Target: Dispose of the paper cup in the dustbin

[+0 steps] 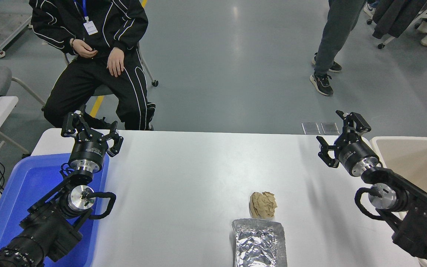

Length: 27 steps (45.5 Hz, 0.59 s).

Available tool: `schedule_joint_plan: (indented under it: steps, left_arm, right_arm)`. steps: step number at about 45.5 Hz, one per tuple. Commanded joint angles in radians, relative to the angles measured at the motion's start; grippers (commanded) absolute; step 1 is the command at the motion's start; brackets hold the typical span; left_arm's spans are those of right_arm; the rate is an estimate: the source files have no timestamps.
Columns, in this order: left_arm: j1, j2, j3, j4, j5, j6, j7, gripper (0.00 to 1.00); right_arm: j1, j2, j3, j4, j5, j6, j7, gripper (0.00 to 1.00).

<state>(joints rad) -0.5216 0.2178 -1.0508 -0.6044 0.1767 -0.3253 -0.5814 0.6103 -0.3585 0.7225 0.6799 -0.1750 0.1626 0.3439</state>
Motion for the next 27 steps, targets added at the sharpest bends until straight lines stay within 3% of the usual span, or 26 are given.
schedule_joint_plan:
  steps: [1,27]
  left_arm:
    - [0.0,0.0,0.0,0.0,0.0,0.0,0.0,1.0]
    - [0.0,0.0,0.0,0.0,0.0,0.0,-0.001,1.0]
  right_arm:
    - [-0.001,-0.016,0.003,-0.025,0.003,-0.002,0.02,0.99]
    - [0.003,-0.022,0.048,-0.031,0.005,0.002,0.03,0.99]
